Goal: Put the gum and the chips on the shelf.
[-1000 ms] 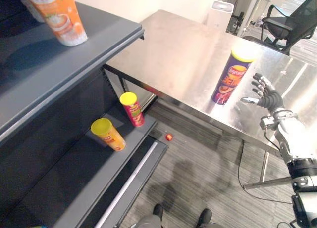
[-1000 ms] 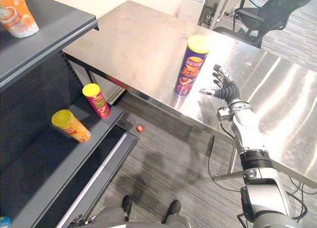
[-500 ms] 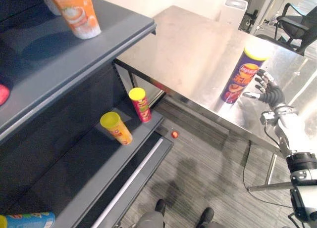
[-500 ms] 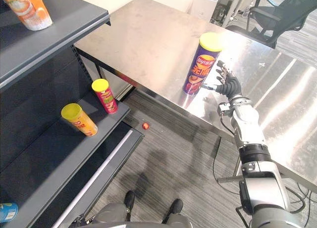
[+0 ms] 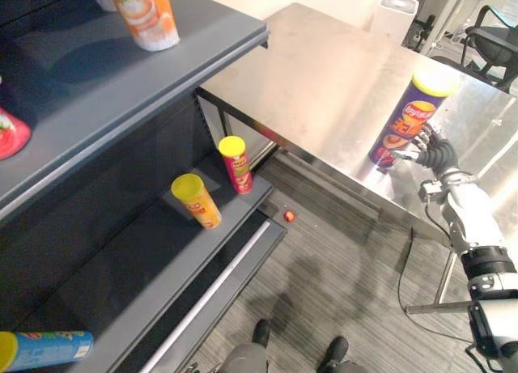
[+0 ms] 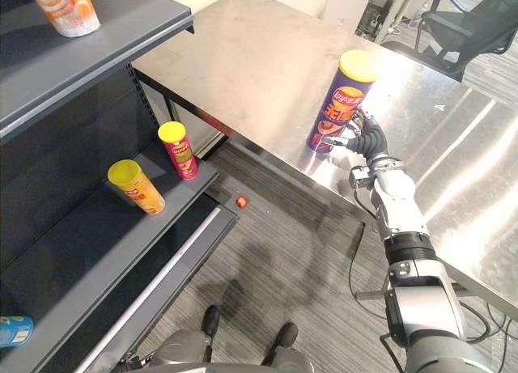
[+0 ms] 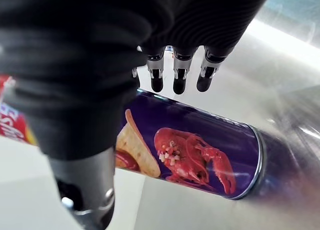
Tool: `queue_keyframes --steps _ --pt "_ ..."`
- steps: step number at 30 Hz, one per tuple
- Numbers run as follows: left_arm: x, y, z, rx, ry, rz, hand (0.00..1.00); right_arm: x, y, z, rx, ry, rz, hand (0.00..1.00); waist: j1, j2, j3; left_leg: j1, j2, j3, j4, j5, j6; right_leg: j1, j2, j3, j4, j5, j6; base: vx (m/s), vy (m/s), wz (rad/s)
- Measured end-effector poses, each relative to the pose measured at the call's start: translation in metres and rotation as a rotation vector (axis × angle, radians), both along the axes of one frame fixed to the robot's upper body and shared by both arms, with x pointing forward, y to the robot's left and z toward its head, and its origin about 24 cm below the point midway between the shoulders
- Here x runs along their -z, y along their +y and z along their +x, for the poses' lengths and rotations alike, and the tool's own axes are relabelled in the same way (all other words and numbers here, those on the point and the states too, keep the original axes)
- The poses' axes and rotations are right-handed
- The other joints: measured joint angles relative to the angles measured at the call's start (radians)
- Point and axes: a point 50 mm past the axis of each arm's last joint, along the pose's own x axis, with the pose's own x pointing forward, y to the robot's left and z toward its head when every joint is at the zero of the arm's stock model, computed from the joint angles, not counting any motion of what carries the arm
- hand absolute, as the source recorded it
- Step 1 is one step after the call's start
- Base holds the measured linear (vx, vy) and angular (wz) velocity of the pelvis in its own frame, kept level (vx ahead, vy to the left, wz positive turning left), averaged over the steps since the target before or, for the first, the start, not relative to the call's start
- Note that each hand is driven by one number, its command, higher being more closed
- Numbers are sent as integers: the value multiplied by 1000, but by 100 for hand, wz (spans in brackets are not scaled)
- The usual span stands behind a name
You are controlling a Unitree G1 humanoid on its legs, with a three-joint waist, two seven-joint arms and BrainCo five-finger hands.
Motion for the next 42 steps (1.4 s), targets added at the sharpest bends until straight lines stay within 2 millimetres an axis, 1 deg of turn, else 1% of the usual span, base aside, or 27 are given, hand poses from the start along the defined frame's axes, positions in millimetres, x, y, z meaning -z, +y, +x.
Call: queue_keyframes --steps 9,14,15,17,22,28,36,42 --pt "0 0 0 -3 -3 1 0 -1 2 1 -6 -1 -5 0 3 -1 2 0 0 -3 0 0 0 0 0 -1 2 0 0 0 0 0" --pt "-1 1 0 -7 -12 5 0 -11 6 5 -15 -30 -7 0 3 -6 9 0 1 -5 0 0 0 -1 0 -1 6 -1 -1 0 0 0" --pt "-1 1 0 -7 -12 5 0 -12 7 6 -17 -33 -8 100 4 -6 9 0 1 -5 0 0 0 -2 0 -1 8 -2 -2 0 0 0" --pt "-1 1 1 -7 -14 5 0 -18 8 7 -16 -49 -7 100 5 -8 15 0 3 -7 1 0 0 -5 -1 -1 19 -7 -10 0 0 0" --pt "-1 2 1 -8 -15 6 0 -26 10 10 2 -80 -3 100 9 -10 24 -1 3 -10 1 2 0 -5 -1 -1 19 -7 -10 0 0 0" --pt "-2 2 4 -4 -28 5 0 -27 13 11 -8 -78 -11 100 24 -11 24 -3 3 -17 1 2 0 -5 -1 -1 21 -7 -10 2 1 2" --pt "-2 1 4 -3 -29 6 0 -26 14 11 -11 -77 -13 100 23 -12 25 -2 6 -23 1 2 0 -5 -3 1 31 -8 -10 5 3 3" --pt "-3 2 4 -4 -34 8 0 -28 14 11 -13 -82 -14 100 22 -21 30 0 7 -20 2 2 0 -5 -5 7 32 -8 -10 0 0 0"
